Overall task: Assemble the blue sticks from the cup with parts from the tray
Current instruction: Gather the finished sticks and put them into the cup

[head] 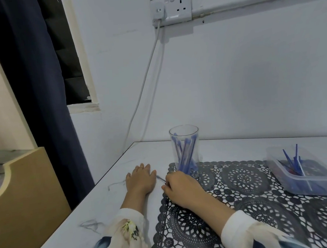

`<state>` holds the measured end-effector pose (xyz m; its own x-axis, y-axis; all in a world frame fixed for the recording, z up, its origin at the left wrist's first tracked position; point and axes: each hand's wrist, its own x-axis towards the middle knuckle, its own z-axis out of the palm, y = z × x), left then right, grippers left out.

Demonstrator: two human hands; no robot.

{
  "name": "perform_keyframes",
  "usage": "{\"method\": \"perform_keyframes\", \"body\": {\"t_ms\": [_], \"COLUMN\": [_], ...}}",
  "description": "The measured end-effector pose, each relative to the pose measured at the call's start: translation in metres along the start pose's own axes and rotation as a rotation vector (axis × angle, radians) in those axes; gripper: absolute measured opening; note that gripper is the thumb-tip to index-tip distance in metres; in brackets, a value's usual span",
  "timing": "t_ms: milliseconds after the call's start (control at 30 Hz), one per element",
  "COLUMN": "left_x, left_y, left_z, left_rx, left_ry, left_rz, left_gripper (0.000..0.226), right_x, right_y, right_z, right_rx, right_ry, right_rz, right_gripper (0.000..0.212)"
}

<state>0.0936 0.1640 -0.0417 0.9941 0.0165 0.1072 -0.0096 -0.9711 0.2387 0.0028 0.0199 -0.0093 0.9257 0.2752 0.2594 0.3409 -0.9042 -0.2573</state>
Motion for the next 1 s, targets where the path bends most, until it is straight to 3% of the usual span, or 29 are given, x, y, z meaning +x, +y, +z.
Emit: {"method": "perform_keyframes", "body": {"t_ms": [100, 333, 467, 533, 667, 800, 900, 1000], "left_x": [0.000, 0.000, 0.000, 0.000, 0.000, -0.003, -0.003, -0.002], "left_y": [0.001, 0.002, 0.002, 0.002, 0.001, 0.002, 0.002, 0.002], "left_z": [0.000, -0.001, -0.002, -0.002, -0.003, -0.004, -0.004, -0.003], "left_rx": [0.002, -0.020, -0.041, -0.048, -0.057, -0.070, -0.071, -0.068], "left_ry": [0.013, 0.017, 0.044, 0.048, 0.054, 0.059, 0.069, 0.072], "left_rz": [-0.003, -0.005, -0.015, -0.016, -0.019, -0.014, -0.014, -0.016], "left_gripper": [0.051, 0.047, 0.045, 0.045, 0.045, 0.044, 0.044, 0.044], "right_x": [-0.001, 0.003, 0.006, 0.006, 0.010, 0.013, 0.015, 0.019], "right_y": [-0.001, -0.002, -0.001, -0.006, -0.008, -0.001, 0.012, 0.026], "right_z": [-0.006, -0.030, -0.070, -0.088, -0.099, -0.098, -0.093, -0.085], "right_rx": [-0.025, -0.074, 0.209, 0.382, 0.650, 0.735, 0.675, 0.605], "right_ry": [-0.004, -0.148, -0.200, -0.020, 0.545, 0.915, 1.029, 0.973], "right_rz": [0.019, 0.045, -0.017, -0.102, -0.208, -0.250, -0.243, -0.207], "right_gripper": [0.020, 0.044, 0.061, 0.064, 0.066, 0.054, 0.047, 0.044]}}
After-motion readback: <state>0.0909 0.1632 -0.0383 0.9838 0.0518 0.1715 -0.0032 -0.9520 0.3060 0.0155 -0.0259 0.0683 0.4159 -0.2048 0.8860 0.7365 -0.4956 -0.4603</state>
